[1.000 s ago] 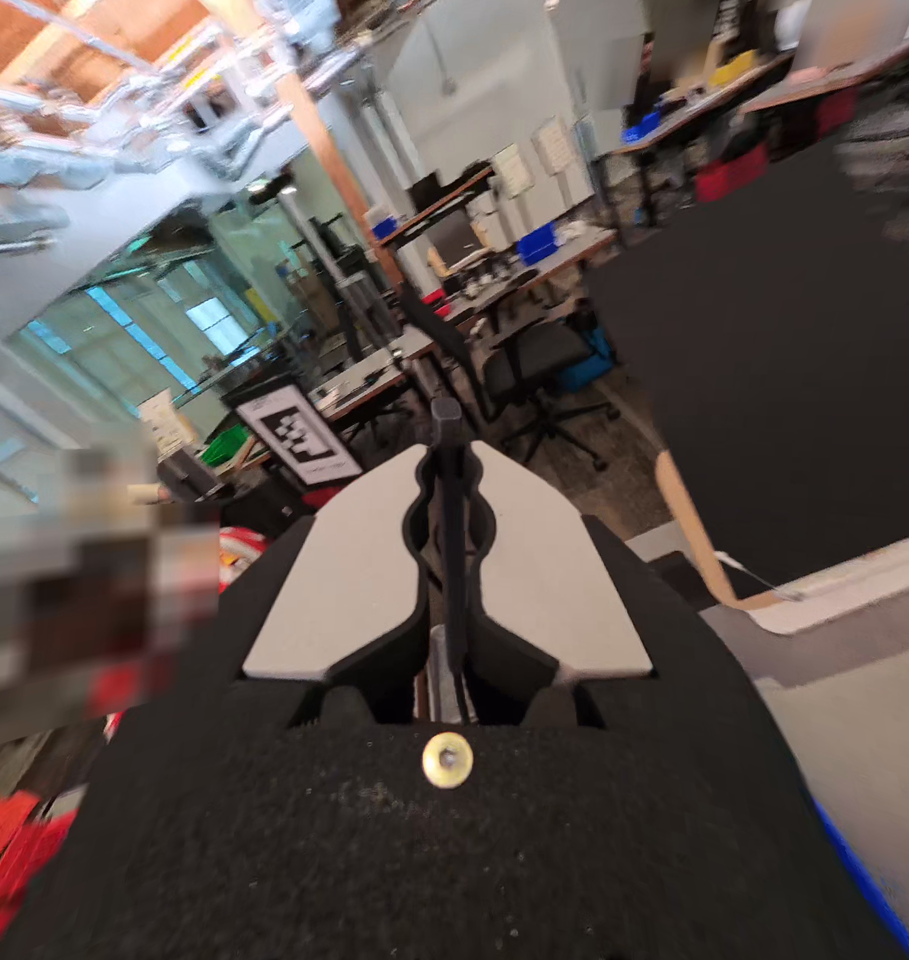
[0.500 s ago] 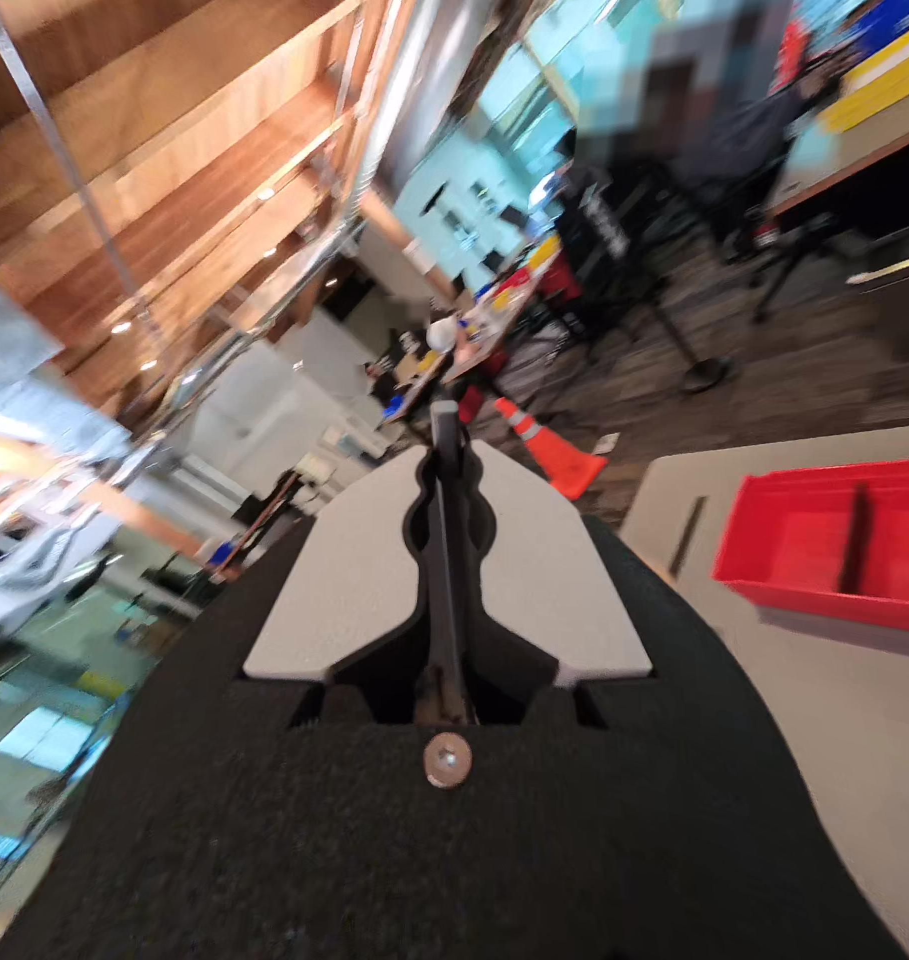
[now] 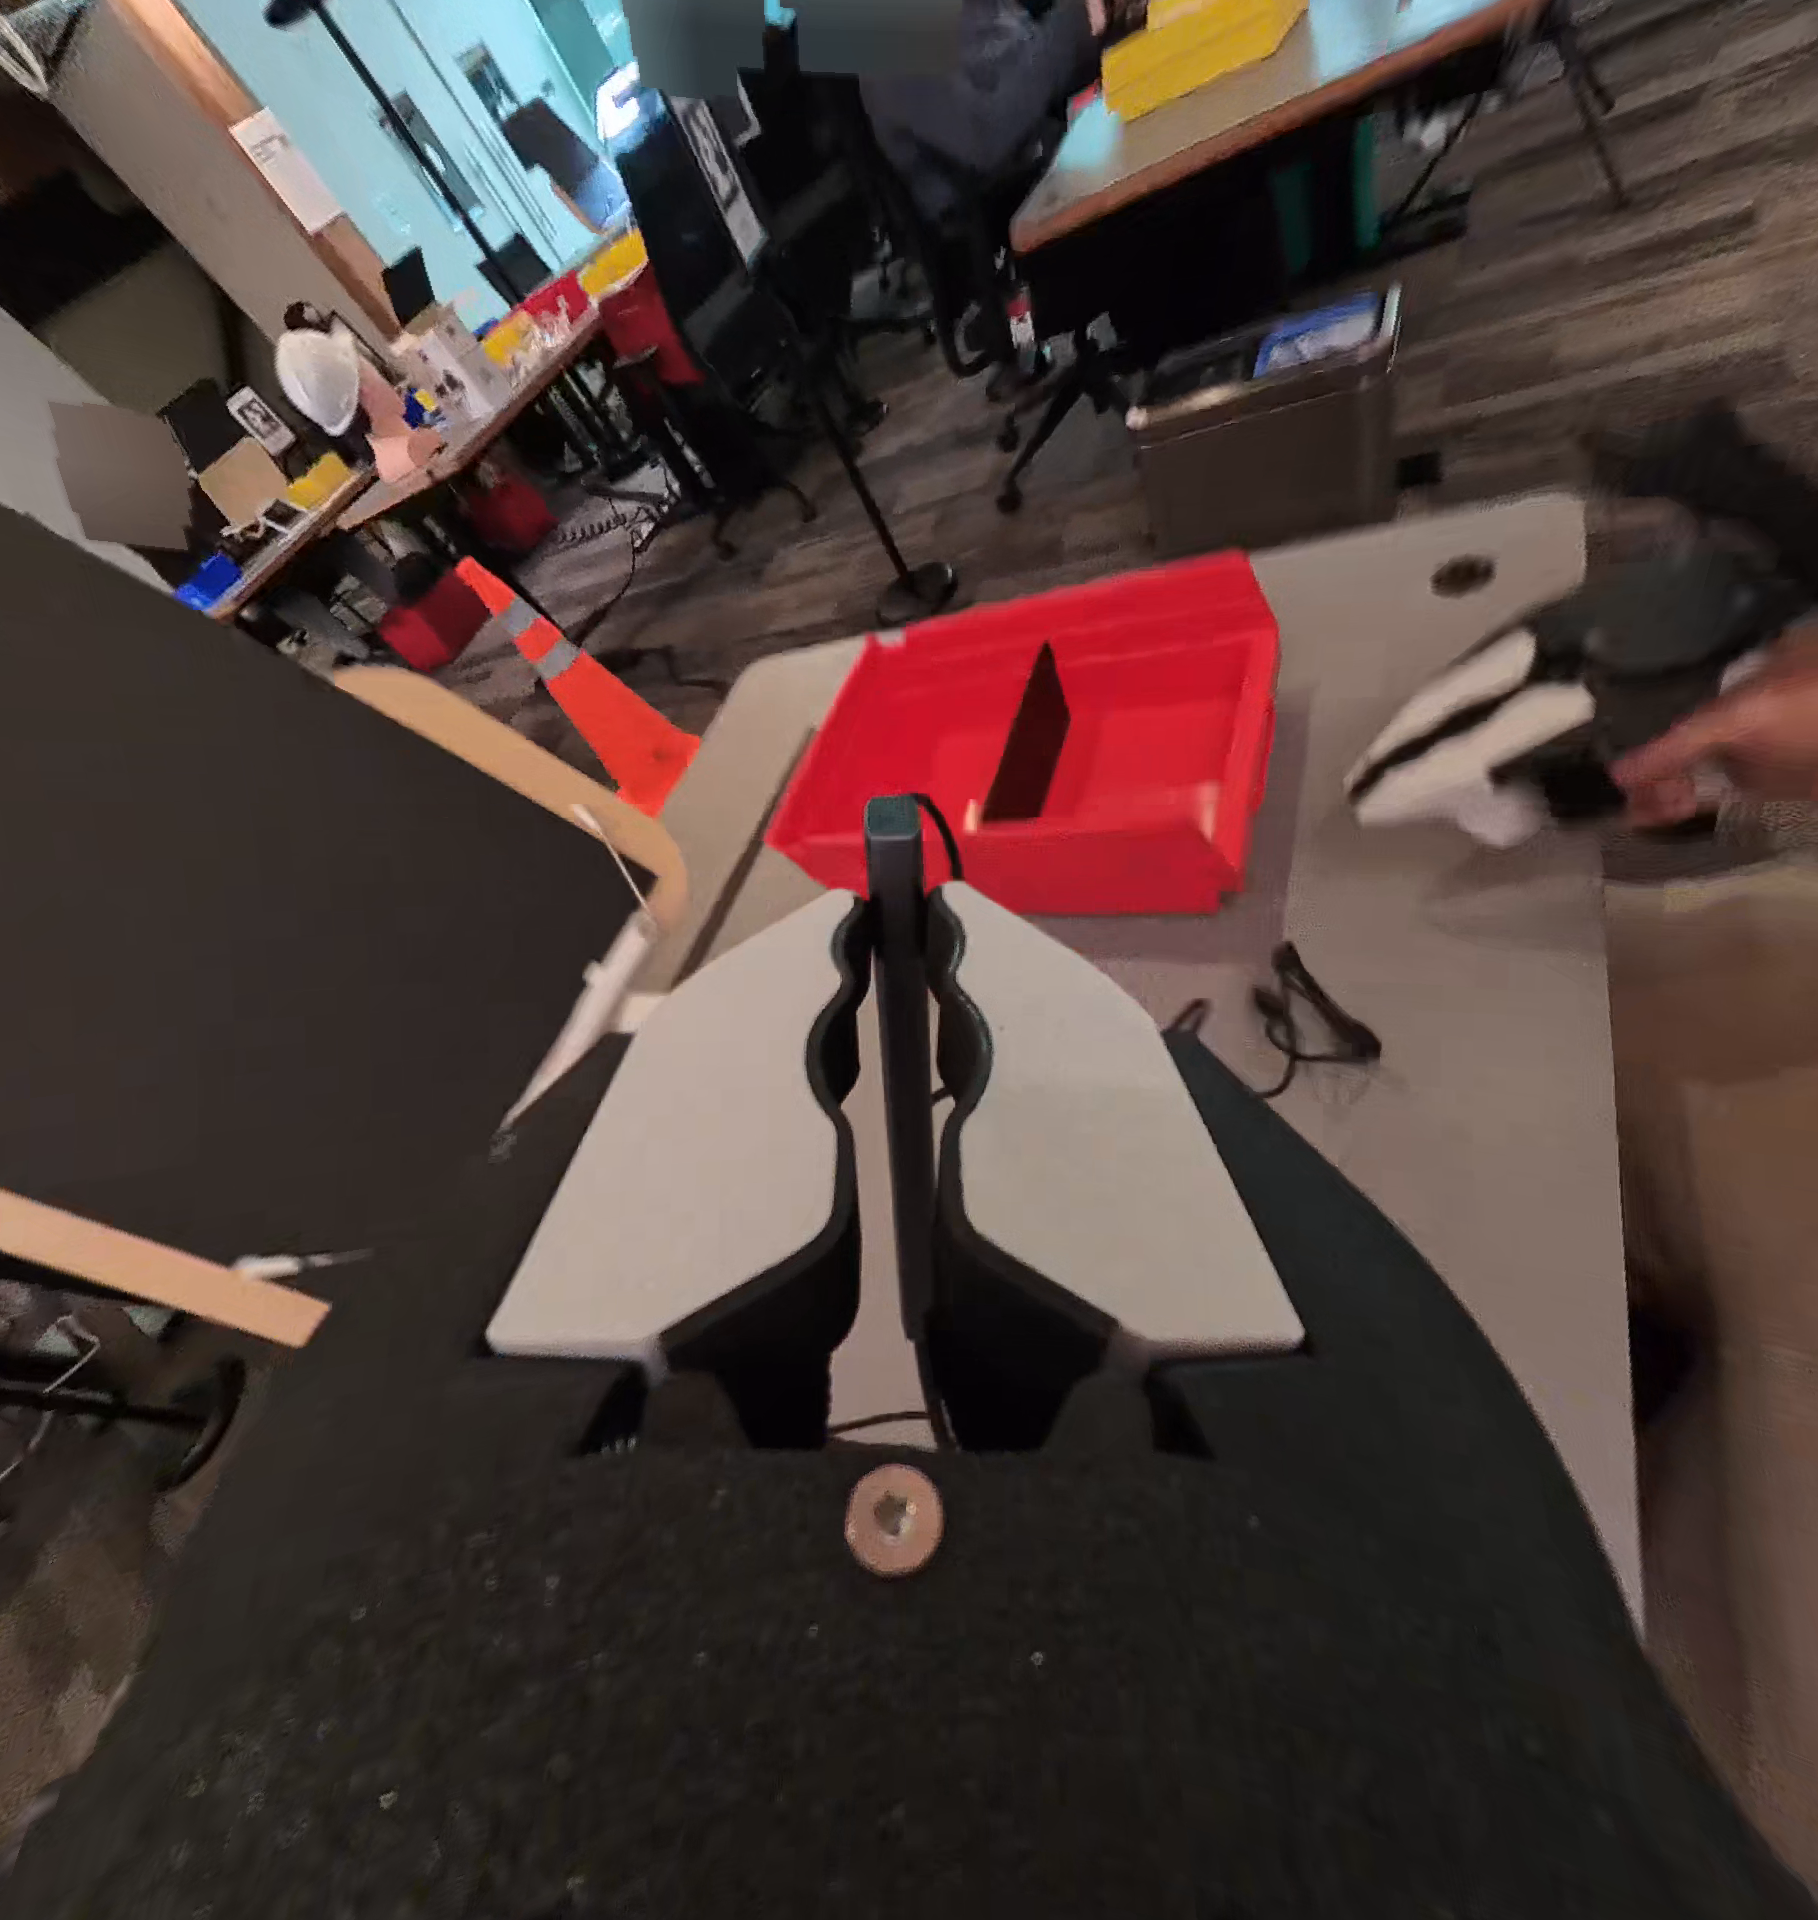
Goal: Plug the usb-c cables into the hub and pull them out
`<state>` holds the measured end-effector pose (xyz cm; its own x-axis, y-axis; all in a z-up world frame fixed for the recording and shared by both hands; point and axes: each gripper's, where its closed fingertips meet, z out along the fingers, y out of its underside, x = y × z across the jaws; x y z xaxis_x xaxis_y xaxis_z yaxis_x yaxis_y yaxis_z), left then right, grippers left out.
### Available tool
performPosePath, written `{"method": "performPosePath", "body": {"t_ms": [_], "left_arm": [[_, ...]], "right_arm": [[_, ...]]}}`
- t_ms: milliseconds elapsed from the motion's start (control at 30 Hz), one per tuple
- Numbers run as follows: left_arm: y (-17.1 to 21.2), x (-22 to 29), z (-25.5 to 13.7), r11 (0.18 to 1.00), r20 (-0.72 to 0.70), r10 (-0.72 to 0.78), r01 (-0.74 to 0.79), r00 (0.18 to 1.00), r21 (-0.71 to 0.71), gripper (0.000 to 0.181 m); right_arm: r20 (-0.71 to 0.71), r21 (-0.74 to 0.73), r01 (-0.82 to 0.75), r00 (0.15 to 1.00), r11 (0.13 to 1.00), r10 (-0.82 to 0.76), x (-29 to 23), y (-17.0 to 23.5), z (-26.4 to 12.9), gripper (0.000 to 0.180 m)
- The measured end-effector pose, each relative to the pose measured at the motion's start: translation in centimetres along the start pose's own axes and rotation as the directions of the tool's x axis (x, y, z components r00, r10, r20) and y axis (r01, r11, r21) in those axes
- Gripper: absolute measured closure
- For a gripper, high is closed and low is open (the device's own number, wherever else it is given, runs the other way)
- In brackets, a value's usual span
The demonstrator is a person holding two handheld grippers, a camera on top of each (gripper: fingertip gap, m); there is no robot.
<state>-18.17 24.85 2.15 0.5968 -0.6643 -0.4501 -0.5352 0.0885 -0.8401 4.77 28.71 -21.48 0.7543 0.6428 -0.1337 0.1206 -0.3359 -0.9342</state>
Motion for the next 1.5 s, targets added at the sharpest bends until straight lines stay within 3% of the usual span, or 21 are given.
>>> {"method": "performPosePath", "body": {"t_ms": [167, 267, 400, 500, 700, 833, 933, 967, 1000, 1033, 1067, 1167, 1333, 1433, 1500], "left_arm": [[10.3, 8.1, 2.8, 0.972, 0.059, 0.193, -0.183, 0.979, -0.148, 0.172], [13.3, 12.0, 3.5, 0.952, 0.041, 0.251, -0.238, 0.967, -0.194, 0.172], [14.2, 16.5, 3.1, 0.949, 0.047, 0.28, -0.269, 0.959, -0.166, 0.172], [14.9, 18.6, 3.3, 0.928, 0.05, 0.342, -0.329, 0.939, -0.176, 0.172], [15.5, 19.1, 4.0, 0.907, 0.04, 0.389, -0.375, 0.92, -0.194, 0.172], [16.0, 18.6, 3.9, 0.893, 0.061, 0.416, -0.396, 0.907, -0.212, 0.172], [16.1, 18.7, 3.7, 0.896, 0.067, 0.412, -0.391, 0.909, -0.213, 0.172], [16.3, 18.7, 3.6, 0.896, 0.07, 0.411, -0.389, 0.909, -0.214, 0.172], [16.4, 18.7, 3.5, 0.896, 0.074, 0.413, -0.39, 0.908, -0.215, 0.172], [16.7, 18.6, 3.4, 0.892, 0.079, 0.417, -0.391, 0.906, -0.227, 0.172], [16.9, 18.2, 3.2, 0.89, 0.091, 0.417, -0.385, 0.904, -0.245, 0.171], [17.8, 16.5, 2.7, 0.898, 0.145, 0.385, -0.334, 0.911, -0.288, 0.172], [18.2, 12.3, 0.8, 0.92, 0.306, 0.326, -0.225, 0.895, -0.32, 0.171], [18.2, 10.0, -0.2, 0.924, 0.395, 0.314, -0.182, 0.864, -0.336, 0.171], [18.5, 9.3, -0.4, 0.925, 0.412, 0.301, -0.158, 0.86, -0.347, 0.171]], "right_arm": [[-0.005, -0.028, 0.013, 1.0, 1.0, -0.013, -0.2, 0.6, 0.4, 0.167], [0.019, -0.017, 0.011, 1.0, 1.0, -0.011, -1.0, 0.2, 0.4, 0.167], [0.266, -0.038, -0.039, 0.963, 0.999, 0.048, -6.1, -2.5, 1.3, 0.159], [0.499, -0.089, 0.083, 0.866, 0.993, -0.028, -12.1, -5.6, 3.3, 0.156], [0.677, 0.0, 0.503, 0.636, 0.864, -0.37, -23.1, -12.1, 14.4, 0.151], [0.723, -0.037, 0.653, 0.54, 0.756, -0.431, -27.6, -11.1, 25.2, 0.145], [0.743, -0.131, 0.688, 0.545, 0.714, -0.389, -28.4, -9.1, 31.2, 0.142], [0.762, -0.15, 0.703, 0.53, 0.695, -0.372, -28.6, -8.5, 31.9, 0.149], [0.774, -0.15, 0.728, 0.507, 0.668, -0.379, -28.5, -8.0, 32.2, 0.173], [0.755, -0.144, 0.752, 0.504, 0.643, -0.42, -28.1, -8.2, 32.6, 0.177], [0.734, -0.121, 0.764, 0.499, 0.634, -0.461, -27.8, -8.9, 32.6, 0.178], [0.676, -0.01, 0.693, 0.536, 0.721, -0.506, -27.6, -13.9, 29.5, 0.178], [0.394, 0.157, 0.612, 0.681, 0.775, -0.617, -21.2, -24.1, 19.7, 0.178], [0.192, 0.258, 0.54, 0.784, 0.801, -0.59, -16.0, -28.1, 12.5, 0.178], [0.169, 0.331, 0.448, 0.837, 0.83, -0.52, -13.9, -29.0, 8.0, 0.178]]}}
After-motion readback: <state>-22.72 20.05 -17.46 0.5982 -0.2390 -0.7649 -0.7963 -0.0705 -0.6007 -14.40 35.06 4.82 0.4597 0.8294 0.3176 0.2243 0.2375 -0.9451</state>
